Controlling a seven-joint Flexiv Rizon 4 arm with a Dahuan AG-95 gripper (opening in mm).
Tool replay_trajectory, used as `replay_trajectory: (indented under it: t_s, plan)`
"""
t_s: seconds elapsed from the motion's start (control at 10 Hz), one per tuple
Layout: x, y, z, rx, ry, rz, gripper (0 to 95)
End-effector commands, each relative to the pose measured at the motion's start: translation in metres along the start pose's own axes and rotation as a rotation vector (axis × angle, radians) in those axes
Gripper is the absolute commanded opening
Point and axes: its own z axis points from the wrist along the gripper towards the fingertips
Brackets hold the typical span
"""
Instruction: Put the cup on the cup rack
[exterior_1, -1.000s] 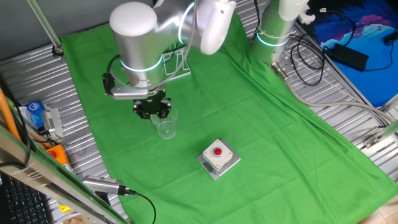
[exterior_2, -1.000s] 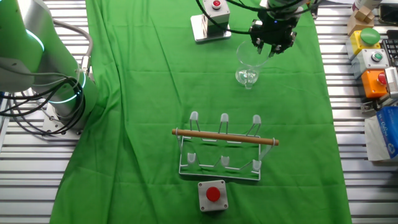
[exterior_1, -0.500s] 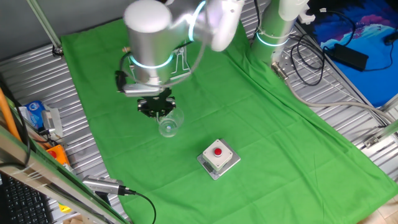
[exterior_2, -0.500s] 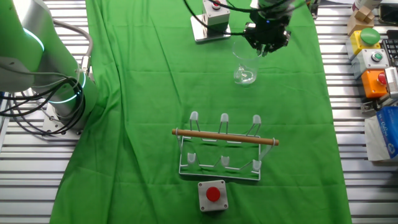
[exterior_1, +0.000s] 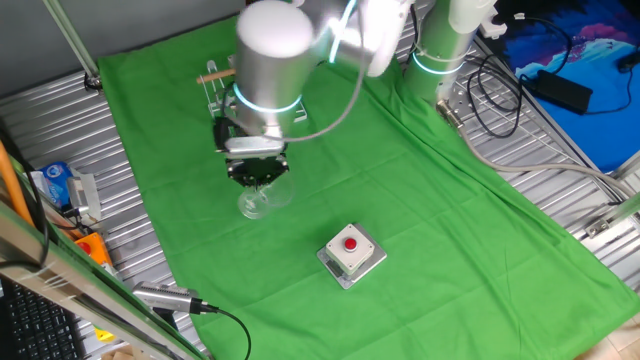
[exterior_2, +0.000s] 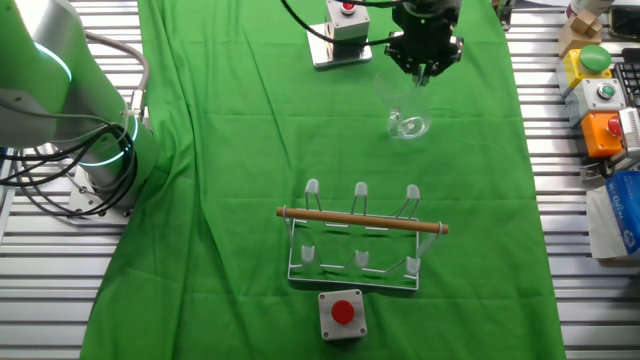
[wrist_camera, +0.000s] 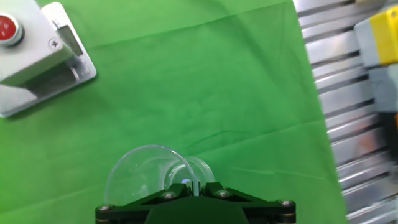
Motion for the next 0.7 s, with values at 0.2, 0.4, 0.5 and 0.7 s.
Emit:
replay_trajectory:
  t_s: [0.2, 0.4, 0.5, 0.7]
  plan:
    - [0.011, -0.019, -0.019, 0.180, 0.005, -0.174, 0.0]
    - [0.015, -0.019, -0.019, 0.189, -0.001, -0.165, 0.0]
    - [0.020, -0.017, -0.014, 0.201, -0.004, -0.151, 0.0]
    - [0.022, -0.016, -0.009, 0.169, -0.010, -0.115, 0.0]
